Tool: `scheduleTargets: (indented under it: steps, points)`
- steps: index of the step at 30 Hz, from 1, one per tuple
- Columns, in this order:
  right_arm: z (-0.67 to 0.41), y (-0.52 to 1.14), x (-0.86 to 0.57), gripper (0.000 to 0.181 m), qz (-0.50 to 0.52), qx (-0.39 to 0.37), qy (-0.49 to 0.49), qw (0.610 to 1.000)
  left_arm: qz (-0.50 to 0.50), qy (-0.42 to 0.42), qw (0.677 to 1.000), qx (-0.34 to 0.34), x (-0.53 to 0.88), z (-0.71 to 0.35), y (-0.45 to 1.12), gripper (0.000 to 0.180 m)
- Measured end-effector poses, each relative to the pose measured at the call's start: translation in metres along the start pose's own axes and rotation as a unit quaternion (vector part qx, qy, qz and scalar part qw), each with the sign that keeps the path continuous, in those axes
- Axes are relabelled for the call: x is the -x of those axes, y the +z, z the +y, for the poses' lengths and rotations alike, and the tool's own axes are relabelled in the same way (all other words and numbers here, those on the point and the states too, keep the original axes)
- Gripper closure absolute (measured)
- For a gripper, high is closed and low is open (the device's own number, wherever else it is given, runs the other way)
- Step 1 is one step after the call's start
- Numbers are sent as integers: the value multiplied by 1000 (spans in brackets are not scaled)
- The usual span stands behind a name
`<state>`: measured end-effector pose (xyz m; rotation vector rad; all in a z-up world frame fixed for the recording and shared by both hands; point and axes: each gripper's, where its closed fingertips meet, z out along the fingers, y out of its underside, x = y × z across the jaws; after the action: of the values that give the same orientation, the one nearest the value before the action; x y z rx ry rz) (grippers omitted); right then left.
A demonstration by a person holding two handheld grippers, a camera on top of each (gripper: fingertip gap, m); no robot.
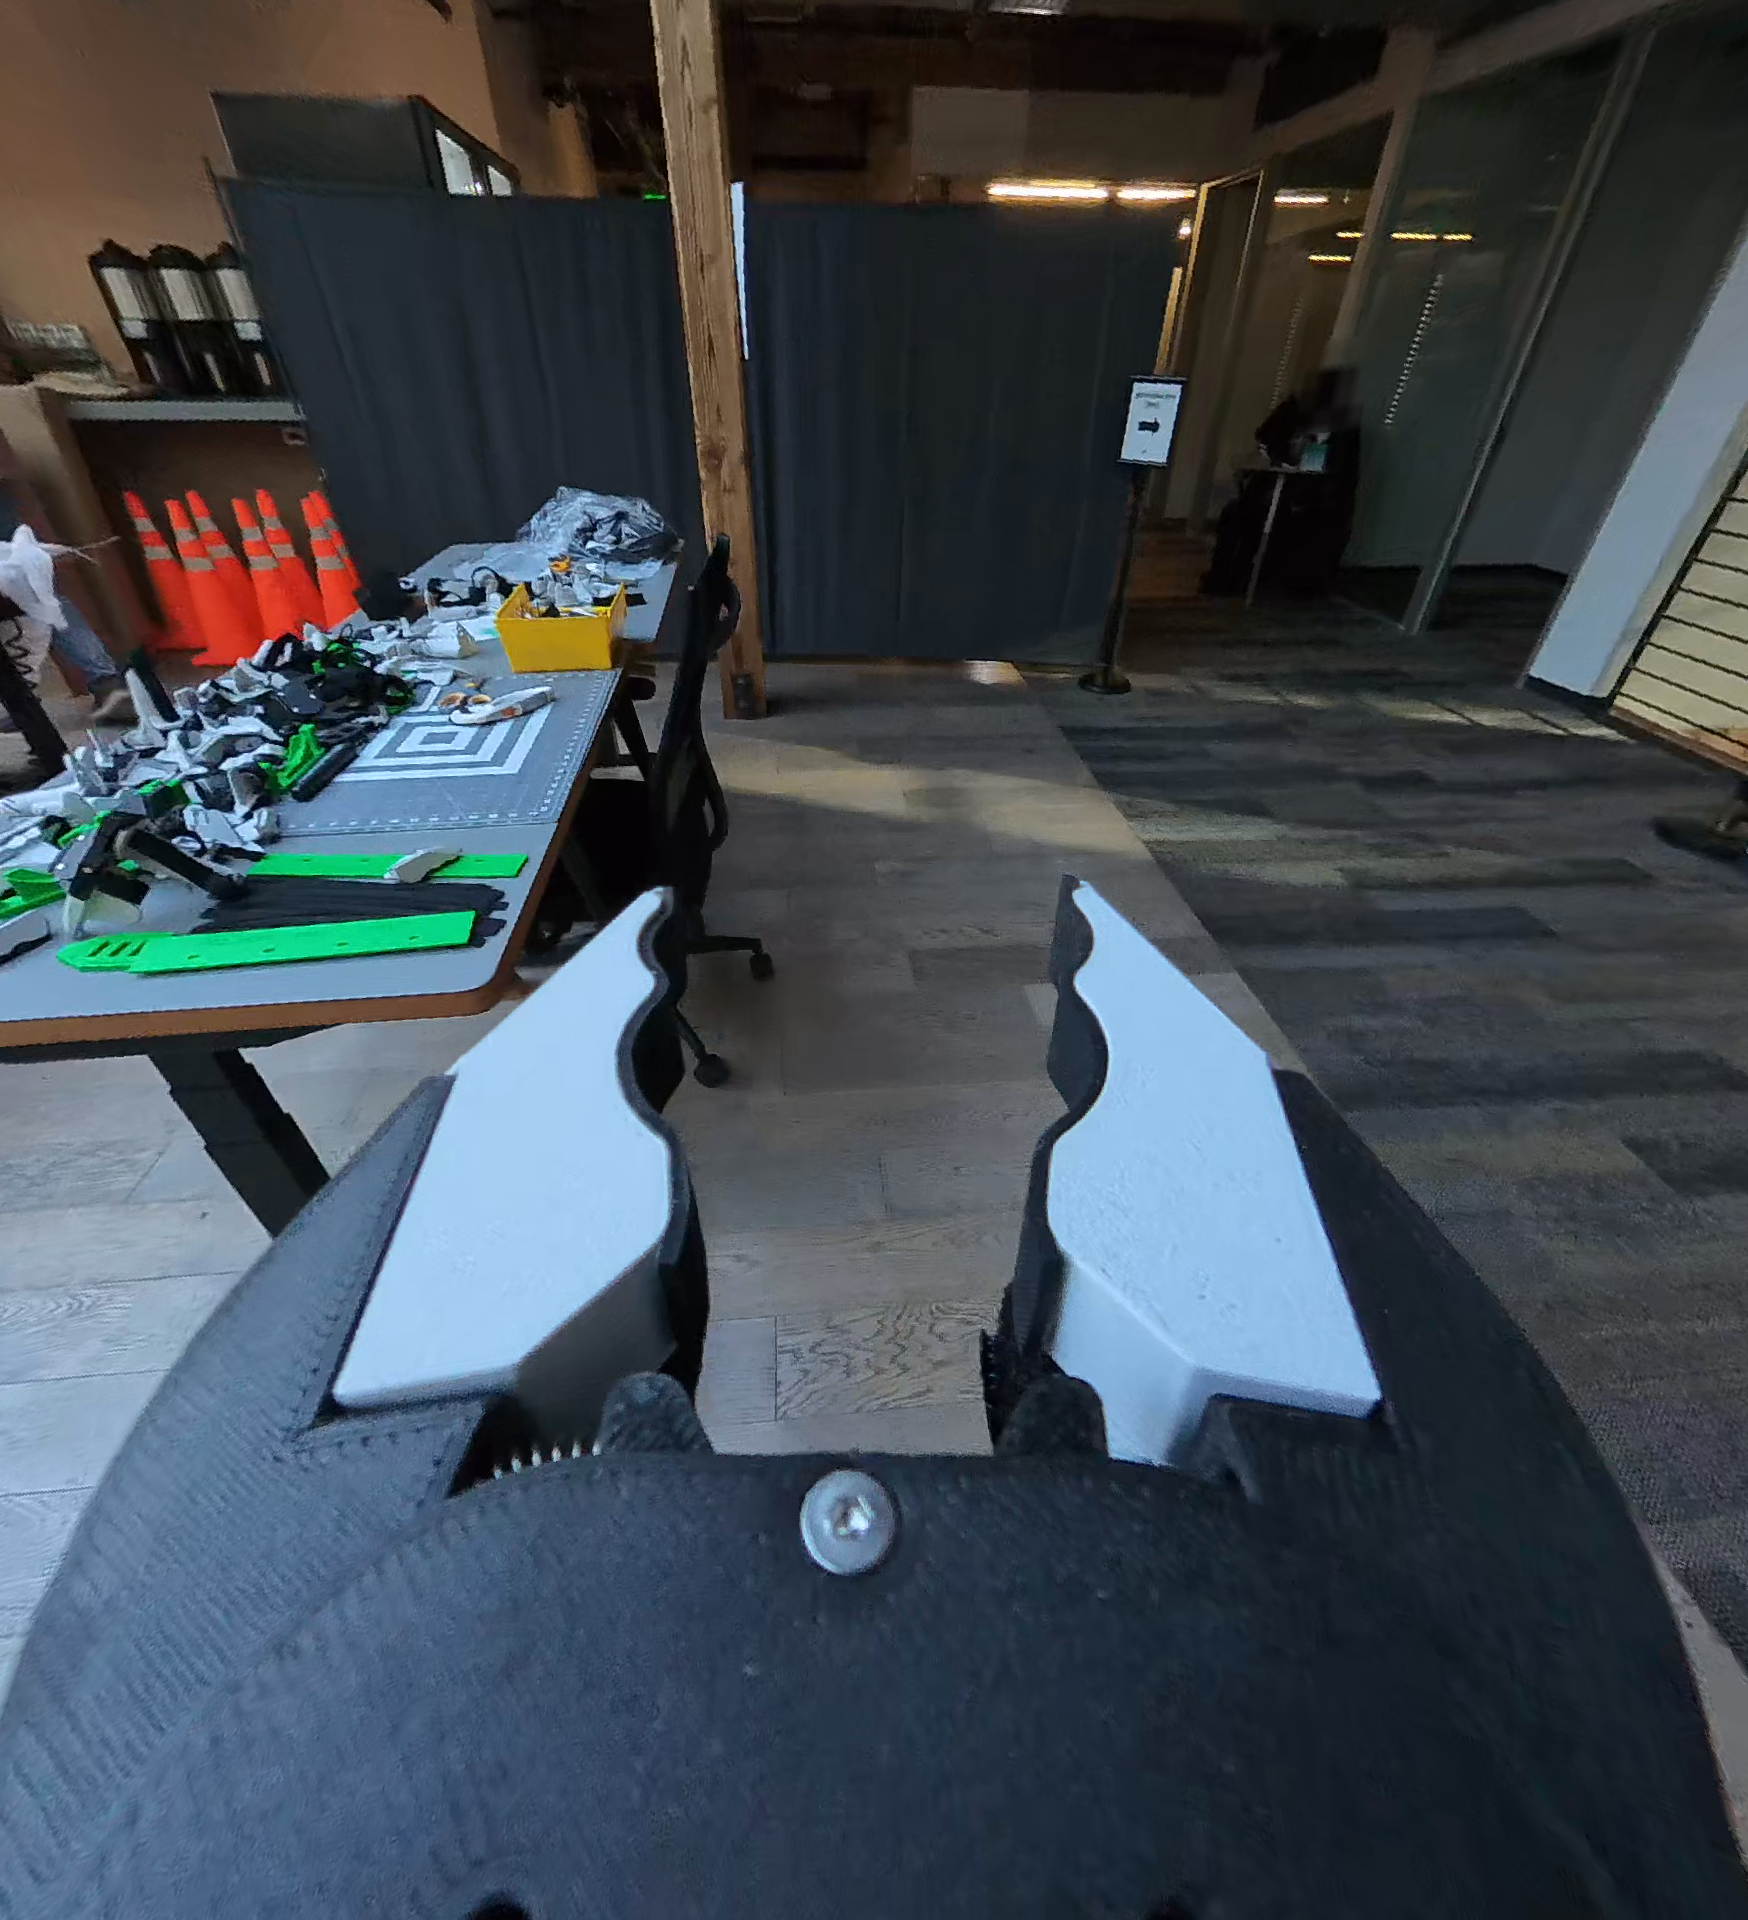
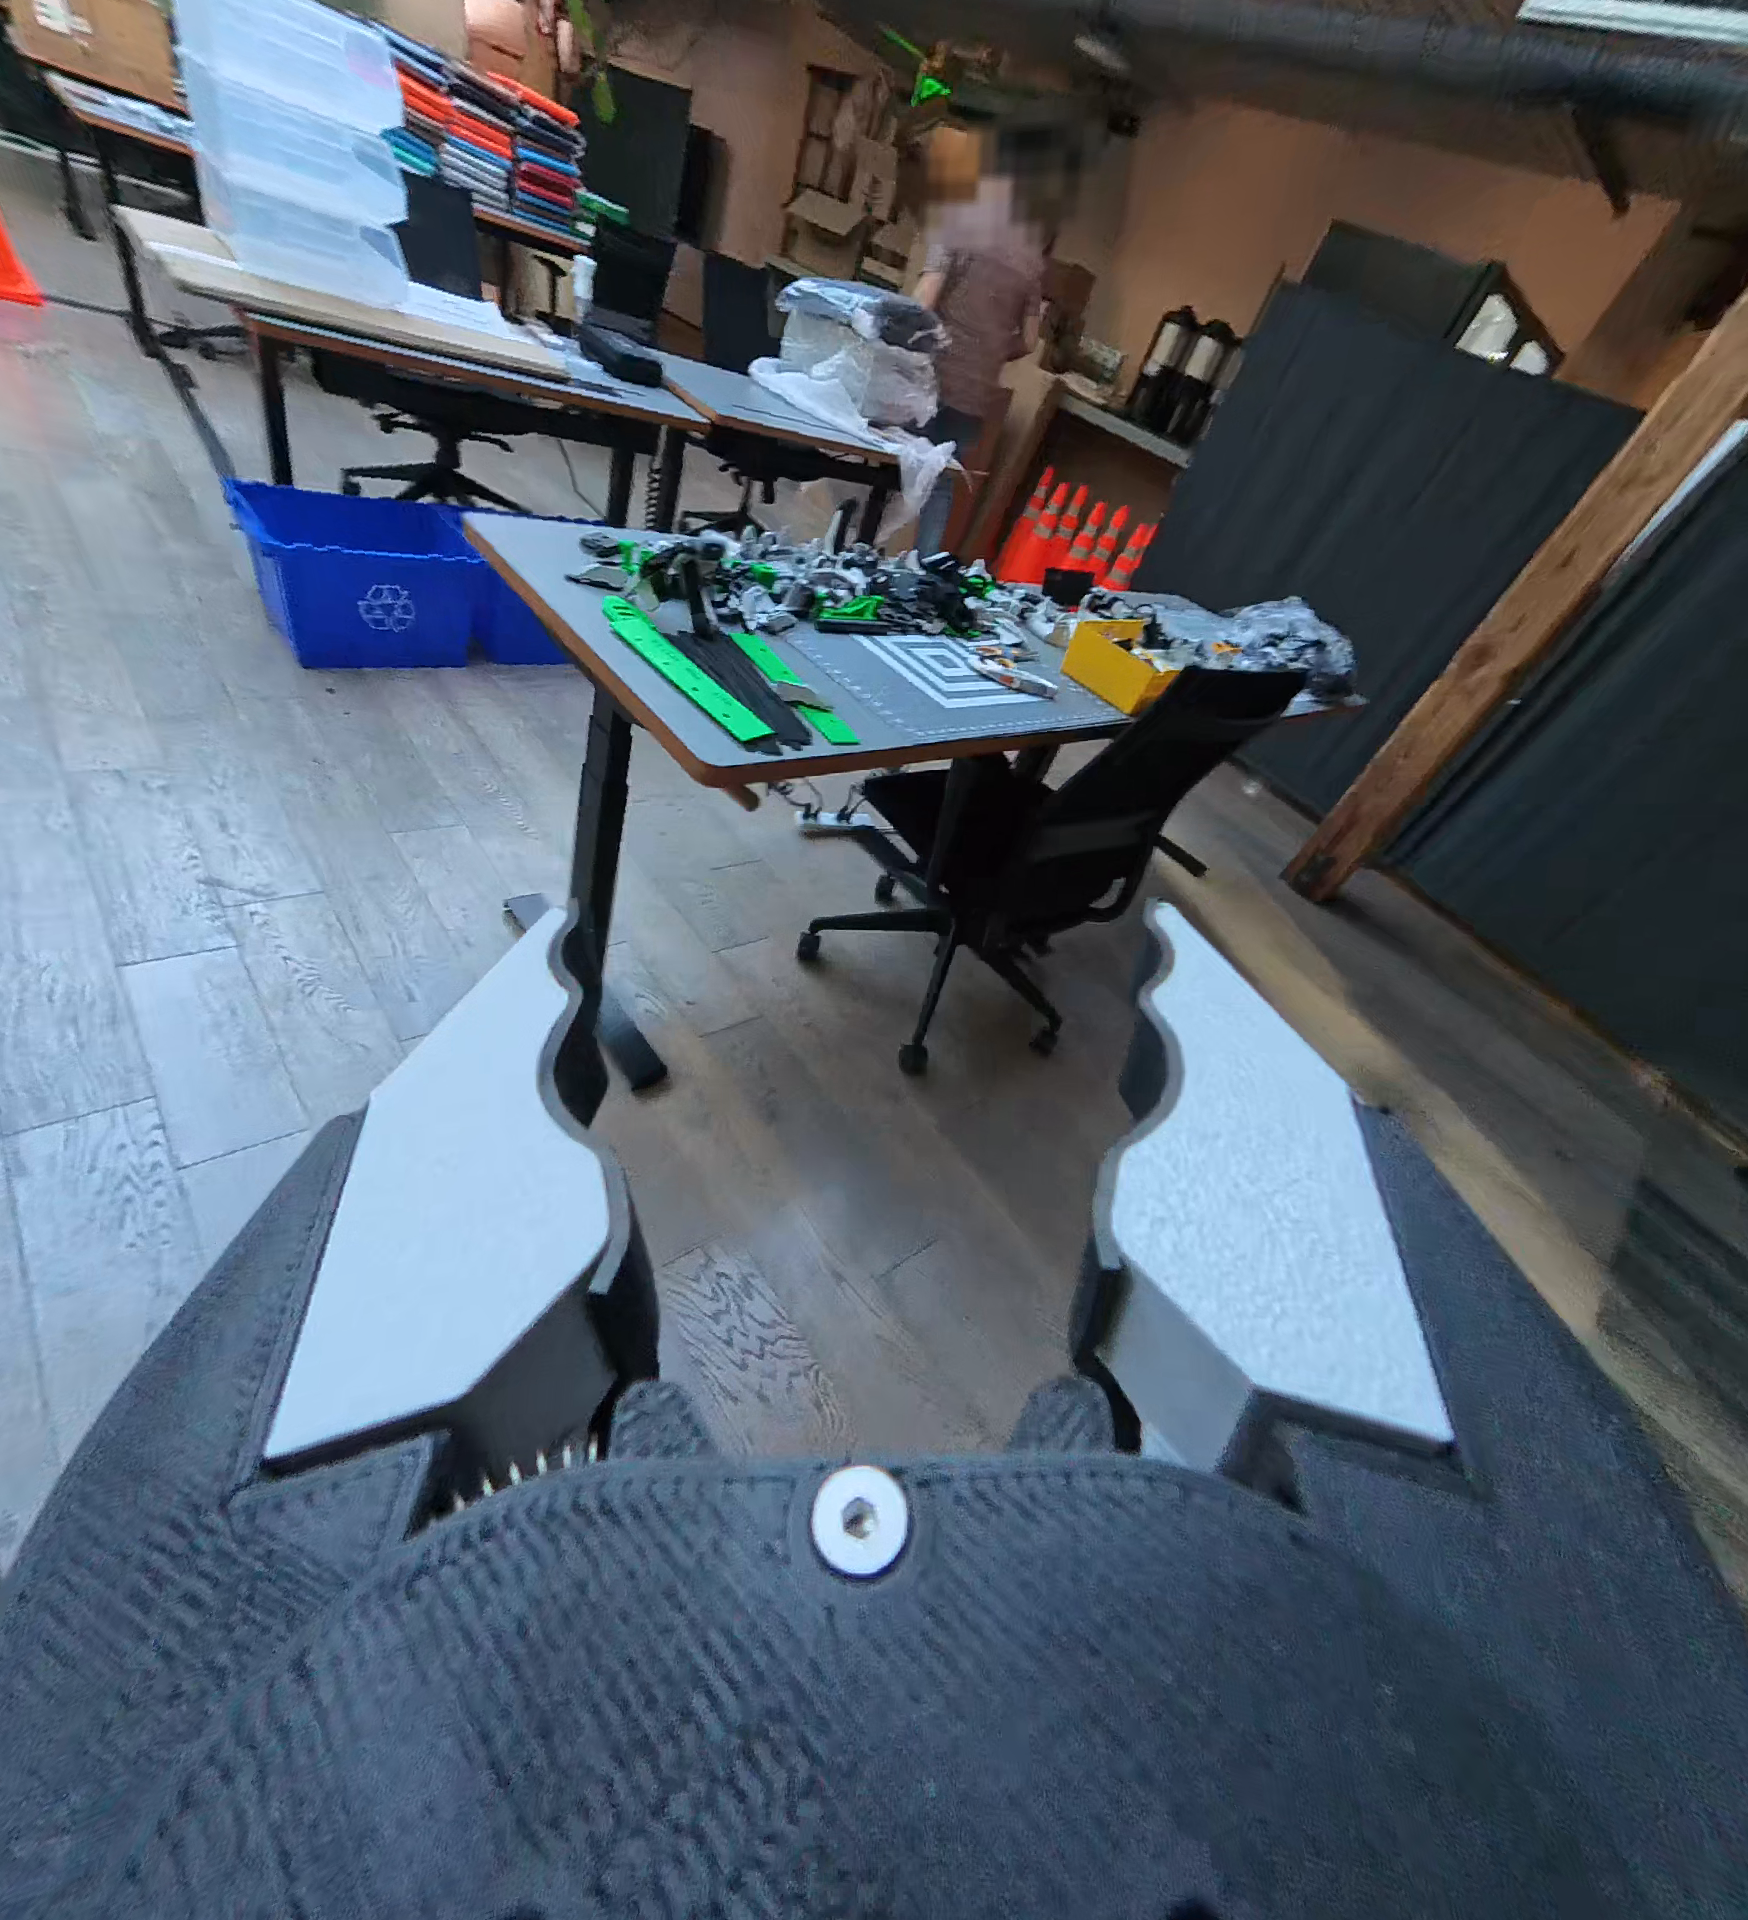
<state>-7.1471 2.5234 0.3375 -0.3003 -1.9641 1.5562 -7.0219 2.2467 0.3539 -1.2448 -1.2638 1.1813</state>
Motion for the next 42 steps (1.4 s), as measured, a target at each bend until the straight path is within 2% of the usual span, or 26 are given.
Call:
scheduleTargets:
  steps: [4,7,12,16,19,21,24,27,31,33,36,38,40,42]
  points:
    - [-2,81,-2,90,-72,-10,8,997,-35,39,999,12,38,-2,40,115]
    - [5,149,0,88,-105,-11,9,994,-47,44,998,21,77,8,70,118]
    - [-3,265,-2,88,-120,-13,34,992,-44,35,997,46,146,34,125,119]
    - [-15,334,-13,99,-121,-15,-3,993,-47,50,995,73,198,47,179,119]
    - [-14,380,-20,103,-124,-5,13,992,-70,70,989,112,241,59,213,118]
    - [-8,411,-23,108,-131,-3,23,991,-107,92,976,164,270,75,235,123]
    - [20,454,-31,108,-137,34,1,990,-185,152,940,241,320,97,271,128]
    - [41,508,-51,103,-128,58,-22,990,-227,172,916,282,351,106,314,127]
    - [51,573,-91,100,-113,67,-56,990,-245,159,905,311,373,112,369,128]
    - [52,601,-105,100,-130,65,-55,988,-244,233,876,344,390,111,399,128]
    - [63,636,-122,101,-164,74,-63,982,-254,413,763,427,432,101,427,124]
    - [79,663,-130,101,-189,87,-73,975,-255,492,699,452,451,91,442,130]
    - [95,687,-133,100,-204,107,-85,969,-248,519,679,457,462,84,458,132]
    - [104,709,-131,100,-214,118,-87,966,-250,520,677,456,472,79,468,130]
